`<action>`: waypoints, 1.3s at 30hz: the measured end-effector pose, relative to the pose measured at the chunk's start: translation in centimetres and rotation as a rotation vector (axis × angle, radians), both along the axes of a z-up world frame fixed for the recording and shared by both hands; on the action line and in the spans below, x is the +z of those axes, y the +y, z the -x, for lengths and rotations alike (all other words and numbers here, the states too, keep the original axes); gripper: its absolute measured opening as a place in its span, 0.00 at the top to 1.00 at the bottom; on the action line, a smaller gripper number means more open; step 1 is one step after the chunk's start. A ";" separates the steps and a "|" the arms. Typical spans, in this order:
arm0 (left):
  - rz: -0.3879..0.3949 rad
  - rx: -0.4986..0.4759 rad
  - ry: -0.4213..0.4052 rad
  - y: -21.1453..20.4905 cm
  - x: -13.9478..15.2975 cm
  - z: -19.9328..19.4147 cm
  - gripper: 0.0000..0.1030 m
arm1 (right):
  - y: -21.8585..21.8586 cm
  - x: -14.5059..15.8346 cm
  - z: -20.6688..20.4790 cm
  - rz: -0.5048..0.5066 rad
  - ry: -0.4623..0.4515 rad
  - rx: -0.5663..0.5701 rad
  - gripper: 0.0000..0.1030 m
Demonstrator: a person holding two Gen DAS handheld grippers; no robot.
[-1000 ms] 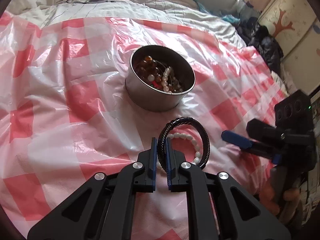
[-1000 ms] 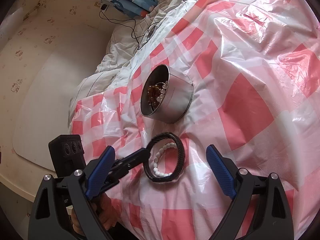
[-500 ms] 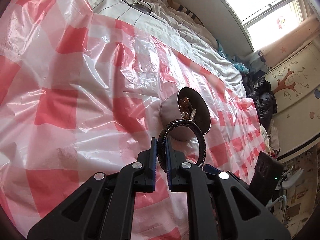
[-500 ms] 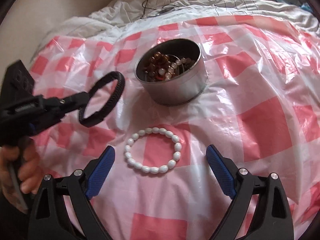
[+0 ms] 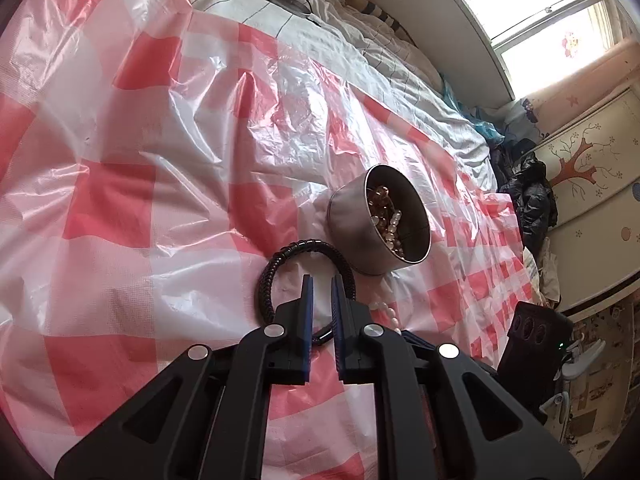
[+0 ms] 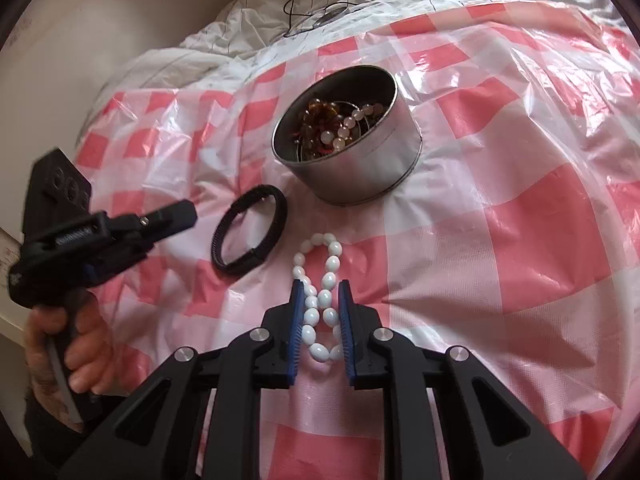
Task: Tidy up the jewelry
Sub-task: 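Carry the black bracelet to the tin with the left gripper while the right gripper carries the white bracelet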
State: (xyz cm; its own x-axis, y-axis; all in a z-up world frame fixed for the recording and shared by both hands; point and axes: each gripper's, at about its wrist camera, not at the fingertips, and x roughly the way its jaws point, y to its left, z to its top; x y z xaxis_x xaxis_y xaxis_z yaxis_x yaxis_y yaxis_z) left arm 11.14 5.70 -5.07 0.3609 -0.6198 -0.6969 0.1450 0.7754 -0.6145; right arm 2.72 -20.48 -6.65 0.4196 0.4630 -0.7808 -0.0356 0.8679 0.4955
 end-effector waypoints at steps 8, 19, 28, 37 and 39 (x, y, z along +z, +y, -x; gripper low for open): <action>-0.269 -0.026 -0.063 -2.7 -0.9 -0.6 0.65 | 2.4 -0.2 -1.0 0.199 -0.012 0.030 0.37; -0.202 -0.107 -0.056 -4.3 -0.9 -0.2 0.94 | -1.7 -1.2 -0.7 -0.142 0.045 -0.058 0.92; 0.038 -0.070 -0.067 -2.5 1.9 0.3 0.93 | -5.1 2.0 0.6 -0.574 -0.138 -0.117 0.92; -0.034 -0.064 -0.108 -3.2 2.8 0.8 0.93 | -7.6 2.8 1.3 -0.723 -0.203 -0.170 0.92; -0.040 -0.060 -0.110 -3.3 2.9 0.8 0.93 | -8.0 3.0 1.3 -0.745 -0.212 -0.168 0.91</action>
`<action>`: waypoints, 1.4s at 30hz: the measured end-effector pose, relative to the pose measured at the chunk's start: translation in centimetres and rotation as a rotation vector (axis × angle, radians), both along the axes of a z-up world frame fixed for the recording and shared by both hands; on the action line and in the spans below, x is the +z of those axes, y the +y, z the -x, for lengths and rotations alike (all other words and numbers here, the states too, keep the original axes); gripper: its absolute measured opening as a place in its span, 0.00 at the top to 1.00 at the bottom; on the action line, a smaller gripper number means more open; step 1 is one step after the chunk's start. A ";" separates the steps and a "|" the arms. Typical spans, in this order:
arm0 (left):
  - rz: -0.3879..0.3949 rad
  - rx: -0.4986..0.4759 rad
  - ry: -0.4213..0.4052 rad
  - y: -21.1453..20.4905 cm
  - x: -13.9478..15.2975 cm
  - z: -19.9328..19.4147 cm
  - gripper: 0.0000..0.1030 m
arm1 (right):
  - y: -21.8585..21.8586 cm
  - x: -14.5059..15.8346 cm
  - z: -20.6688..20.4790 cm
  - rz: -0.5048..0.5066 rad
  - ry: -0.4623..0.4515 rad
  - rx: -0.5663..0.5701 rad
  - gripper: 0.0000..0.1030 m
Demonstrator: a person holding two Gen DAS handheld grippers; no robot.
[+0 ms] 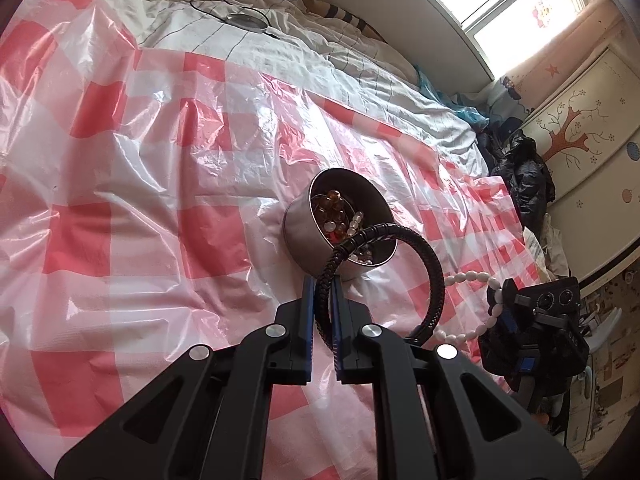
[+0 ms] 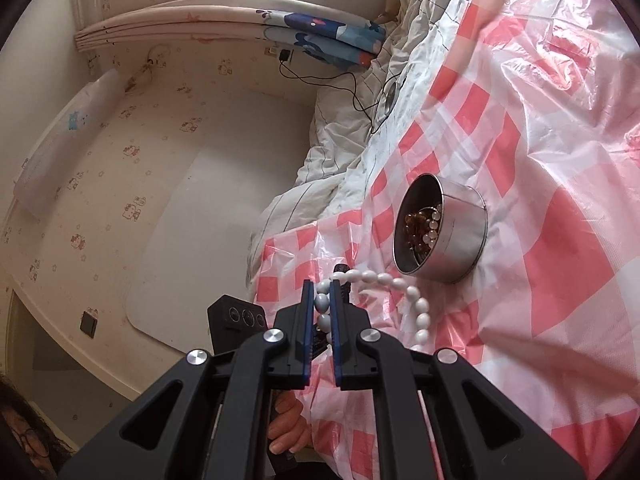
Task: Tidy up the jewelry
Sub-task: 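Carry the black bracelet to the tin with the left gripper while the right gripper carries the white bracelet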
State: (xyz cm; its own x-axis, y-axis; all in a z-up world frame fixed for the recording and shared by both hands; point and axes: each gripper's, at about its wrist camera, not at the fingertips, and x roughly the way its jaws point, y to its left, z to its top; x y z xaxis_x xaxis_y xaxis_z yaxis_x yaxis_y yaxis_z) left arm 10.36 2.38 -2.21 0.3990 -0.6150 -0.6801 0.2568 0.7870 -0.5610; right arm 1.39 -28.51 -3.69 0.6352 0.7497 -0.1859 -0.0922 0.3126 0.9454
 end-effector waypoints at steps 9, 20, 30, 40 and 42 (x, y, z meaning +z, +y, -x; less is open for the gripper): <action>-0.002 0.019 0.001 -0.3 0.0 -0.6 0.93 | -0.5 0.3 -0.1 0.059 0.023 -0.016 0.84; 0.000 0.020 0.010 -0.1 -0.2 -0.7 0.92 | 5.1 -2.4 -2.5 0.938 0.319 0.033 0.58; 0.032 0.036 0.026 0.3 -0.4 -0.8 0.92 | 0.8 -2.3 -1.5 0.557 0.278 -0.028 0.92; 0.034 0.026 0.020 -0.9 -0.3 -1.0 0.92 | -0.6 1.3 0.0 0.261 0.030 -0.051 0.92; 0.034 0.025 0.016 -1.3 -0.3 -1.2 0.92 | -0.6 1.8 -0.1 0.244 0.007 -0.052 0.92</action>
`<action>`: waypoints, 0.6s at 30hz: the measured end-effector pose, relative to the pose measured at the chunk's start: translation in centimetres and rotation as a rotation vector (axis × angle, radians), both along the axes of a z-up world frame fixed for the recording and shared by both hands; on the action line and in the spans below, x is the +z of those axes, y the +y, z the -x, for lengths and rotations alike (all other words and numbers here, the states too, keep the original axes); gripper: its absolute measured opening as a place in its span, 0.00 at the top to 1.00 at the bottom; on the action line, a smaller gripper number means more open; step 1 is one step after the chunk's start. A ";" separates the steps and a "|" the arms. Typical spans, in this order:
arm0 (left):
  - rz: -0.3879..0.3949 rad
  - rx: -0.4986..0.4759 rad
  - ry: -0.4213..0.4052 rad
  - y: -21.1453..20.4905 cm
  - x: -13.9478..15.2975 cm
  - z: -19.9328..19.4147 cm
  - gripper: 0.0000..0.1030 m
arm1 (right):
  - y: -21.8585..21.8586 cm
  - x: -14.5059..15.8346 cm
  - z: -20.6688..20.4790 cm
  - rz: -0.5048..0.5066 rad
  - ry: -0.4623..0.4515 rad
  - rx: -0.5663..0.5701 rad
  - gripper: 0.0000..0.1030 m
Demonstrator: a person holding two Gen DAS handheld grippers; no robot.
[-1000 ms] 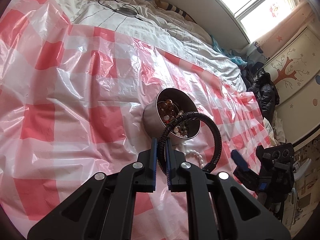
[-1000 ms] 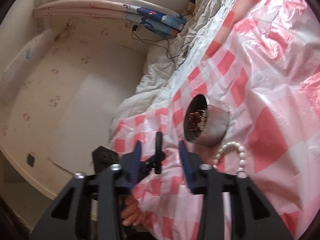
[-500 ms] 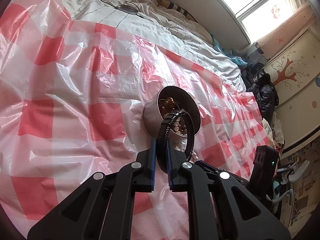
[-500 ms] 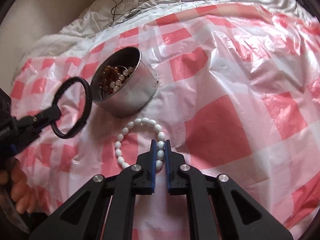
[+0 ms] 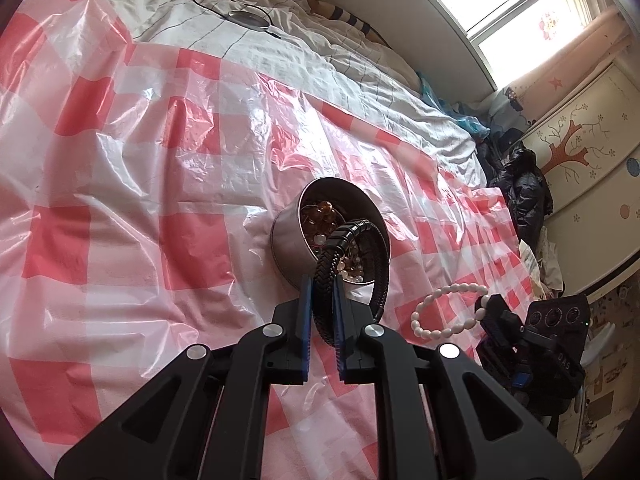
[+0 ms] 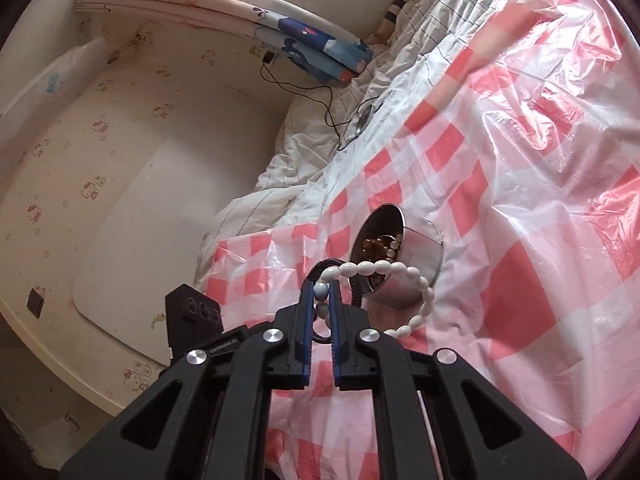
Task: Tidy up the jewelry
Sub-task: 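Carry the black bracelet to the tin with the left gripper while the right gripper carries the white bracelet, then drop both bracelets into the tin and open both grippers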
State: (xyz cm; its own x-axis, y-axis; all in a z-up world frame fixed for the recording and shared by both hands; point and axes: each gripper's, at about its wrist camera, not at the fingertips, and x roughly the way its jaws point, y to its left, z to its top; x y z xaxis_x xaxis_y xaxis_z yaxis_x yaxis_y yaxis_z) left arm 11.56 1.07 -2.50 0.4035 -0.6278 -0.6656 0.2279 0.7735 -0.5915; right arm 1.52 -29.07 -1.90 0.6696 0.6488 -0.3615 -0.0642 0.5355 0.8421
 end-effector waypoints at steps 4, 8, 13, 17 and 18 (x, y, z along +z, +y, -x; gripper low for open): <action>0.006 -0.002 -0.002 -1.0 0.0 -0.7 0.92 | 0.2 0.7 -0.6 -0.032 -0.033 0.021 0.92; 0.014 0.005 -0.014 -1.8 0.1 -1.6 0.92 | 0.5 1.7 -1.6 -0.042 -0.076 0.043 0.92; 0.040 0.020 -0.009 -2.8 -0.2 -3.1 0.92 | 1.0 2.5 -3.7 -0.014 -0.106 0.054 0.92; 0.029 0.022 0.032 -4.5 -1.1 -4.3 0.91 | 2.5 2.5 -6.3 0.075 -0.087 0.088 0.92; 0.006 0.041 0.034 -4.7 -1.2 -4.5 0.86 | 3.1 2.4 -7.1 0.115 -0.076 0.095 0.92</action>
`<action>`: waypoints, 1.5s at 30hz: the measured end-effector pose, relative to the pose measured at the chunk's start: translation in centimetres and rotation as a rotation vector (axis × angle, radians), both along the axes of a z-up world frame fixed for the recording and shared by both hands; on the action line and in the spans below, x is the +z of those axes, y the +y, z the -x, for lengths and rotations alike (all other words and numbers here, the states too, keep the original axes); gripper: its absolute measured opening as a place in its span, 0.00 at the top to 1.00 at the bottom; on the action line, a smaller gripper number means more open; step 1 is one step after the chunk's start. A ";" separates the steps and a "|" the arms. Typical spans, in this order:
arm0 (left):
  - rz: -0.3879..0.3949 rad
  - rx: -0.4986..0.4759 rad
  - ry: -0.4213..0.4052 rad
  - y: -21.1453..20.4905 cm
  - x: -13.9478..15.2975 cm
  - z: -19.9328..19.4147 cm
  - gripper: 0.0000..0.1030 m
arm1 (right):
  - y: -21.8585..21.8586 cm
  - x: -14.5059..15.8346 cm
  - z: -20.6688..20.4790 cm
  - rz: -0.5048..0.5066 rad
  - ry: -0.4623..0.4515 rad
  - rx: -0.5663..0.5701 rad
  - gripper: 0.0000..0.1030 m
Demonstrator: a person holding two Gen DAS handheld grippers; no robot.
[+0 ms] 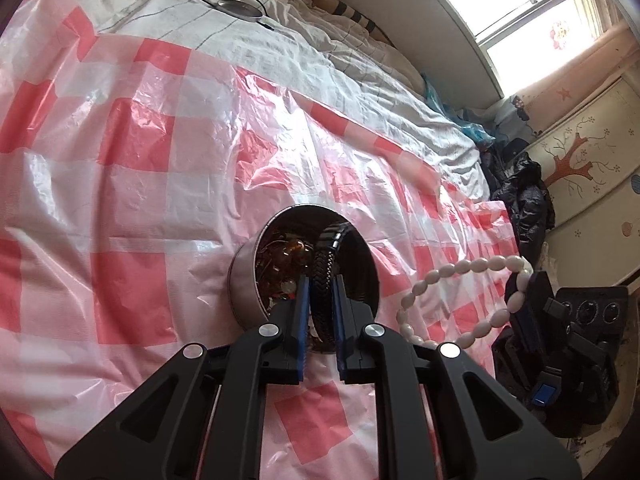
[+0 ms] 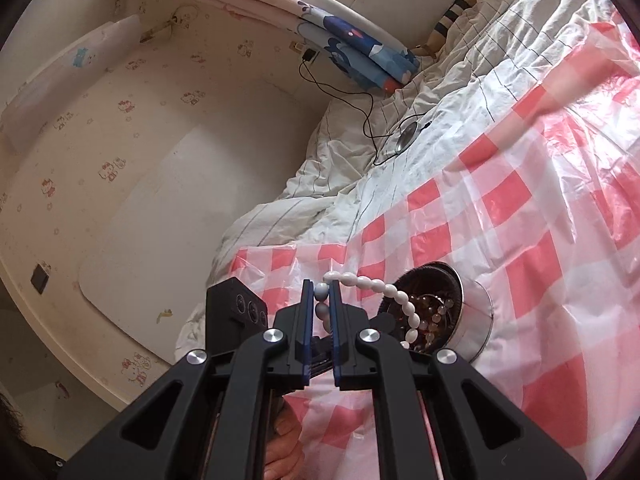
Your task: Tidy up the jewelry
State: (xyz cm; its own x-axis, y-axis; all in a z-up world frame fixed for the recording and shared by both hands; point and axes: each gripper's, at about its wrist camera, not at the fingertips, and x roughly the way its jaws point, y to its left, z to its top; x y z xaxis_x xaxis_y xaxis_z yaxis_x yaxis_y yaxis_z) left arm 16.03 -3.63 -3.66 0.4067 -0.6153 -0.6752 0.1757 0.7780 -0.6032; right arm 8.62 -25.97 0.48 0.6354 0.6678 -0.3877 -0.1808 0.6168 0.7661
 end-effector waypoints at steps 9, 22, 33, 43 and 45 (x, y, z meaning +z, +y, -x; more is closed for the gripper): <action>0.012 0.144 -0.048 2.9 1.6 0.1 0.52 | 2.6 -4.0 -3.7 0.127 0.135 0.025 0.79; -0.016 0.146 -0.027 4.6 1.4 1.2 0.42 | 5.1 -5.0 -3.6 0.283 0.184 0.088 0.47; -0.397 0.117 -0.230 1.8 4.5 5.5 0.23 | -0.6 -1.5 2.4 0.310 0.129 -0.232 0.16; -0.657 0.166 -0.456 1.2 7.3 14.0 0.07 | -2.8 -1.3 9.5 0.418 0.191 -0.359 0.07; -0.657 0.170 -0.433 1.7 7.0 14.8 0.07 | -2.3 -0.8 10.1 0.458 0.173 -0.366 0.07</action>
